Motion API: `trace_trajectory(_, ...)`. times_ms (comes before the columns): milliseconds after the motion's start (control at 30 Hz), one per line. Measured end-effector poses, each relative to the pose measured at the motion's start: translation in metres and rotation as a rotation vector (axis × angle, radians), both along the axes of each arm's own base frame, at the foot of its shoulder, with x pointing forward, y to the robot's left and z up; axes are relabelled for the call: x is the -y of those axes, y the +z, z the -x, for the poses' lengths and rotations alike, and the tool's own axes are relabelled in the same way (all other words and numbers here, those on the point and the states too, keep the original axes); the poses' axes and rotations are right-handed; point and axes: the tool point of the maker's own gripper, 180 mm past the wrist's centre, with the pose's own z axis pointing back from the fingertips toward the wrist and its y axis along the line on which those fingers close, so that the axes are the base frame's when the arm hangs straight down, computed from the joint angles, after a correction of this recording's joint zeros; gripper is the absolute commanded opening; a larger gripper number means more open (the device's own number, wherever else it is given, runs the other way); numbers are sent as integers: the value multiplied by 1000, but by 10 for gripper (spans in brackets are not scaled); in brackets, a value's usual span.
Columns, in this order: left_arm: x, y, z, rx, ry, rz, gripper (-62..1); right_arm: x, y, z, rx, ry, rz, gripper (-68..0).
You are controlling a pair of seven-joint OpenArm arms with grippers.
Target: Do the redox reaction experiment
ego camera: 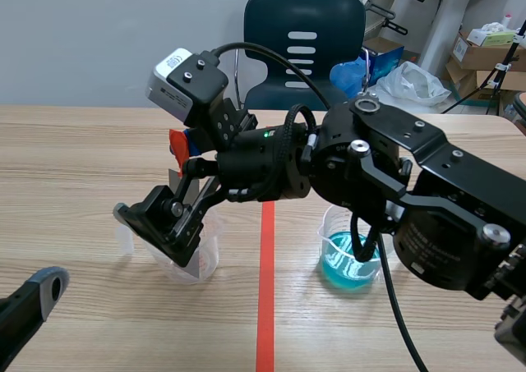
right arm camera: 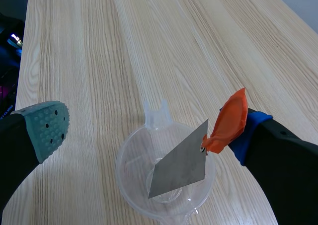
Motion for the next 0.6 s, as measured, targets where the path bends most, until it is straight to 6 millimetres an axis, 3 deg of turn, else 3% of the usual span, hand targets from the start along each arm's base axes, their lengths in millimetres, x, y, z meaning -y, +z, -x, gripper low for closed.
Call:
trace_trajectory(367,0,0,0,0,0,0,14,0,1,0,1,0,-4,-52)
trace_trajectory(600,0,-1,0,-4,0,-2,14,5,12,1,40,7,-24,-52)
